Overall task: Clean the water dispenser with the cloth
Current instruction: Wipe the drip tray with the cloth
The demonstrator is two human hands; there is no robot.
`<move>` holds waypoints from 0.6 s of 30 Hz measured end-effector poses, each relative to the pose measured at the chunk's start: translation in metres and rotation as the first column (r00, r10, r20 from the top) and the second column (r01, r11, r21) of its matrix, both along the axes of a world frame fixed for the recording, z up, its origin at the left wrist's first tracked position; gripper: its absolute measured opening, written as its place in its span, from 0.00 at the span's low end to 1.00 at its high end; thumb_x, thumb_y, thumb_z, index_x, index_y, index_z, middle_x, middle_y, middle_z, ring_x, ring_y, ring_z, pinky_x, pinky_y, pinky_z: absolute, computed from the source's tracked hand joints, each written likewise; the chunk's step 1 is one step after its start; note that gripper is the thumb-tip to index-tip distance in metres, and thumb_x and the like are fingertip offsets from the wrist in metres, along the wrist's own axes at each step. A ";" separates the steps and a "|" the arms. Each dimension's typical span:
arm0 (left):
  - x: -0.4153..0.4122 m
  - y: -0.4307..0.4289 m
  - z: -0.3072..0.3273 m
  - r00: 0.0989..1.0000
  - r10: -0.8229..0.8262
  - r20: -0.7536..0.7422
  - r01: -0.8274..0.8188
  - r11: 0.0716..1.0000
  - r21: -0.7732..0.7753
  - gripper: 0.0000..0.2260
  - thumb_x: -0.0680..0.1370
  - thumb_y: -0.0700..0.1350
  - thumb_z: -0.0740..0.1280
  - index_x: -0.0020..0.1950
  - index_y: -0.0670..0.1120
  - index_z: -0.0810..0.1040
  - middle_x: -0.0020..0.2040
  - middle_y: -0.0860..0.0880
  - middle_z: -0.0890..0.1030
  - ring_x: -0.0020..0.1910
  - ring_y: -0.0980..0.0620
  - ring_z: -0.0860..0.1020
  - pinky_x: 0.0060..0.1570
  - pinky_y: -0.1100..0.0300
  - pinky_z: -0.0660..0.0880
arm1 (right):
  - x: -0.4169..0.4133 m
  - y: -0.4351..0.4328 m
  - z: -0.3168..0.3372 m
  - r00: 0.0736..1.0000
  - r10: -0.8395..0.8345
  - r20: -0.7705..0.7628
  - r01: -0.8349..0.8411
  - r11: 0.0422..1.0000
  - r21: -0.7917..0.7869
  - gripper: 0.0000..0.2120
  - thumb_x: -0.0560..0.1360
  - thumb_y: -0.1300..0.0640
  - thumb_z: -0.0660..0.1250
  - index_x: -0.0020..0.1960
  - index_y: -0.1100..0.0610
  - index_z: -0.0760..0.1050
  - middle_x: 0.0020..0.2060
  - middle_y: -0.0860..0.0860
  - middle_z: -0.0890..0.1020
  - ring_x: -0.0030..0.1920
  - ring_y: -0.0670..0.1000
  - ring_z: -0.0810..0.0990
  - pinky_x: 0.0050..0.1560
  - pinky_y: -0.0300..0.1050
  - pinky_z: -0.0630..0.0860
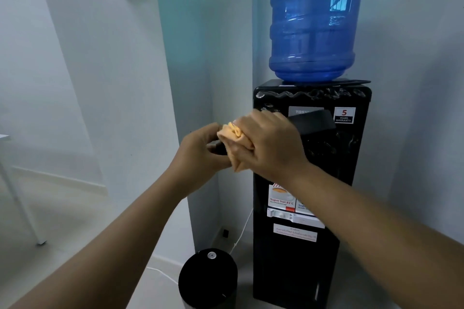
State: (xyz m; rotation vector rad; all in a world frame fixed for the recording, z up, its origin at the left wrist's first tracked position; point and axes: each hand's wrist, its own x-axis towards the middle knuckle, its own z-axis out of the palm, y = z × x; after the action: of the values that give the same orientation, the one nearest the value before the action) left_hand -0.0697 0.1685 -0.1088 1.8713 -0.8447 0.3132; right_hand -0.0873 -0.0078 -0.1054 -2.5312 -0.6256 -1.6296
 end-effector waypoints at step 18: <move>0.007 0.045 0.016 0.845 -0.231 -0.482 0.073 0.943 -0.324 0.14 0.73 0.44 0.72 0.57 0.42 0.77 0.54 0.40 0.83 0.51 0.41 0.84 0.54 0.48 0.81 | 0.004 -0.080 0.019 0.846 0.503 -0.178 -0.048 0.403 0.914 0.15 0.78 0.36 0.59 0.59 0.41 0.75 0.51 0.43 0.82 0.52 0.39 0.80 0.52 0.38 0.74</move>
State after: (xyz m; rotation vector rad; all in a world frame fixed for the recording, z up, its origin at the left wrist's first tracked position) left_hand -0.0630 0.2137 -0.0930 1.4875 -0.5343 -0.1611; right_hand -0.0834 -0.0882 -0.0862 -1.6986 -0.0514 -0.8100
